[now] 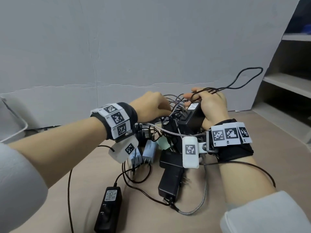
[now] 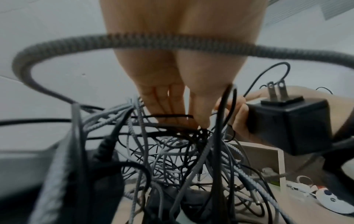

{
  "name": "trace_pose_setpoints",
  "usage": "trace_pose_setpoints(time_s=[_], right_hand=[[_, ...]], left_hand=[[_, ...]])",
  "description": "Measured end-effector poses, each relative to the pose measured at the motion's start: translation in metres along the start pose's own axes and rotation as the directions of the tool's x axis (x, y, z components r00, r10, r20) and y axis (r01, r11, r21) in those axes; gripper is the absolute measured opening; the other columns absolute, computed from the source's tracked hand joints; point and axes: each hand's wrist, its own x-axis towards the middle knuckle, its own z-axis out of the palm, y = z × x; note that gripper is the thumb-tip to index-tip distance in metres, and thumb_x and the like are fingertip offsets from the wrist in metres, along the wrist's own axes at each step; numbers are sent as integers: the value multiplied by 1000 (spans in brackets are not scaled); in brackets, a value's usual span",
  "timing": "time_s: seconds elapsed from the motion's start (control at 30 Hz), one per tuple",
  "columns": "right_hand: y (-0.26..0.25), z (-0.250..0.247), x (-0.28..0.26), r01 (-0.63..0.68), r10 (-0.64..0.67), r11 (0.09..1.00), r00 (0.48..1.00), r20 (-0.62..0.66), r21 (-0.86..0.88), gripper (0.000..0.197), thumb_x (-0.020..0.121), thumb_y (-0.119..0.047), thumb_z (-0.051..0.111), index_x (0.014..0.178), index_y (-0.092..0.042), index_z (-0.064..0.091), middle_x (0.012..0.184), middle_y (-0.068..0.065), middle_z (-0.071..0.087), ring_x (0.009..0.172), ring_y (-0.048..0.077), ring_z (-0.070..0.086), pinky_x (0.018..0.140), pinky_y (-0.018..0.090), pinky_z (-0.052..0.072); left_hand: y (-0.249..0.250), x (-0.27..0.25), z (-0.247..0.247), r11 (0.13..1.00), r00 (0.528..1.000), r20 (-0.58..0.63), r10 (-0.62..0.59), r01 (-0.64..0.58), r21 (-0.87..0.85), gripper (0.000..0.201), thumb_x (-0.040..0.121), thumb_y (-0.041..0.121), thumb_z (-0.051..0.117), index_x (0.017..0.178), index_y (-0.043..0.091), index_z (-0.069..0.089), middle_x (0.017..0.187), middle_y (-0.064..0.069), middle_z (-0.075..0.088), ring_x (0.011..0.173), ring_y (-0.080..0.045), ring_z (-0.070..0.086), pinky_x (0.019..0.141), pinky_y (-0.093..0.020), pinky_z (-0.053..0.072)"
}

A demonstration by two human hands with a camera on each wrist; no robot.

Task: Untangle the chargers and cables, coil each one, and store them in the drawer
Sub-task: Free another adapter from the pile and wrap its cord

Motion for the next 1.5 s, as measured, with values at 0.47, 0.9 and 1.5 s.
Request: trace_pose_setpoints(time_s=[0.47, 0.9, 1.5], right_hand=[[-4, -2, -3, -39, 52, 993, 992, 116, -110, 14, 94, 2, 50, 100, 1, 63, 85, 19, 76, 52, 20, 62, 52, 26, 53], [-19, 2, -11, 35, -21, 997, 982, 186, -71, 19, 104, -16, 50, 95, -6, 63, 78, 12, 71, 52, 17, 62, 47, 25, 48], [-40, -14, -10, 56, -92, 982, 975, 203, 178, 19, 104, -15, 47, 91, -6, 59, 64, 6, 59, 48, 17, 58, 50, 24, 49]], left_hand=[[7, -14, 13, 1000, 986, 165, -9, 12, -16, 59, 96, 53, 58, 66, 1, 55, 57, -8, 39, 52, -17, 32, 50, -29, 30], [38, 9, 57, 963, 995, 88, -49, 23, 270, 27, 103, 30, 46, 103, 10, 64, 105, -10, 65, 96, -30, 62, 78, -34, 48], [2, 35, 6, 977, 983, 108, -148, 162, -138, 21, 100, 30, 59, 82, 27, 69, 85, 3, 73, 76, -16, 70, 75, -33, 59]])
